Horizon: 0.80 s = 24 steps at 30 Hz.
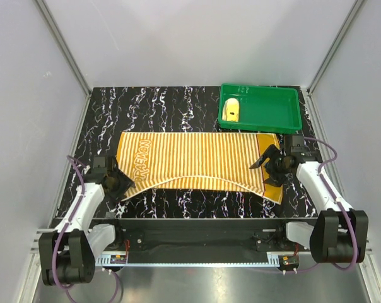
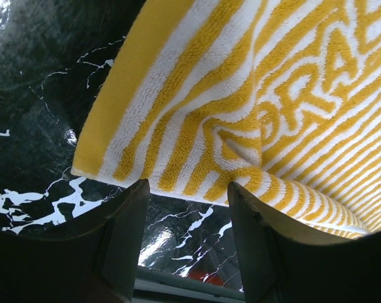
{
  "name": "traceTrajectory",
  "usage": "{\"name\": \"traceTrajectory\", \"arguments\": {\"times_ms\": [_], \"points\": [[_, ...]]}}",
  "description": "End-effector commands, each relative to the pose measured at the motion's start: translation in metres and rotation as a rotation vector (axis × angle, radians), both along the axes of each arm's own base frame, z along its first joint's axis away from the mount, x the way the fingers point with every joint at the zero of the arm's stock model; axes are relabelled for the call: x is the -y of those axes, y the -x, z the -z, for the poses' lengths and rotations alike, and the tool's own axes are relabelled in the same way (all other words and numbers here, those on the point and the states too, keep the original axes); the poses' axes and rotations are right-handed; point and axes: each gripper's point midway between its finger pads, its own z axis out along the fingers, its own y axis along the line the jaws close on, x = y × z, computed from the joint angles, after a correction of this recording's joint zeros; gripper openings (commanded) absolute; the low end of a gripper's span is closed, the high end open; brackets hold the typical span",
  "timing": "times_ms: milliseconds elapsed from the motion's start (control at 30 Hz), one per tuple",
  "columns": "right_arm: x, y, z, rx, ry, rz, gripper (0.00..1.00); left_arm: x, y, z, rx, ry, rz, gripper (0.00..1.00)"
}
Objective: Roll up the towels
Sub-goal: Flatten the towel
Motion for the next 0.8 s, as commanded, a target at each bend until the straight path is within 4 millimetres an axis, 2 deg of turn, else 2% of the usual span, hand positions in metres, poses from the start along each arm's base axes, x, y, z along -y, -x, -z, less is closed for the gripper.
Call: {"name": "traceTrajectory", "arguments": {"times_ms": [0, 100, 133, 167, 267, 400, 467, 533, 667, 767], "points": [[-0.010, -0.015, 0.003, 0.031, -0.069, 0.002, 0.84, -0.004, -0.015, -0.002, 0.044, -0.012, -0.042, 0.57], [0.000, -0.013, 0.016, -0.006, -0.083, 0.043, 0.84, -0.013, -0.015, -0.001, 0.013, -0.057, -0.046, 0.57], [0.006, -0.010, 0.022, -0.021, -0.082, 0.065, 0.84, -0.025, -0.017, -0.002, 0.007, -0.110, -0.076, 0.56], [0.021, -0.011, 0.022, -0.012, -0.081, 0.109, 0.84, -0.029, -0.016, -0.001, 0.000, -0.122, -0.091, 0.56], [0.045, -0.005, 0.032, -0.039, -0.061, 0.185, 0.88, -0.044, -0.018, -0.002, 0.017, -0.139, -0.143, 0.56], [0.059, 0.004, 0.047, -0.101, -0.083, 0.247, 0.87, -0.058, -0.021, -0.001, 0.012, -0.115, -0.198, 0.55], [0.058, 0.012, 0.057, -0.136, -0.128, 0.274, 0.87, -0.068, -0.020, -0.001, 0.012, -0.102, -0.245, 0.55], [0.068, 0.019, 0.063, -0.154, -0.145, 0.332, 0.86, -0.079, -0.020, -0.004, 0.025, -0.091, -0.297, 0.55], [0.093, 0.024, 0.054, -0.119, -0.067, 0.410, 0.86, -0.098, -0.018, -0.012, 0.058, -0.110, -0.382, 0.55], [0.106, 0.020, 0.044, -0.080, -0.038, 0.444, 0.86, -0.102, -0.022, -0.013, 0.085, -0.089, -0.386, 0.54]]}}
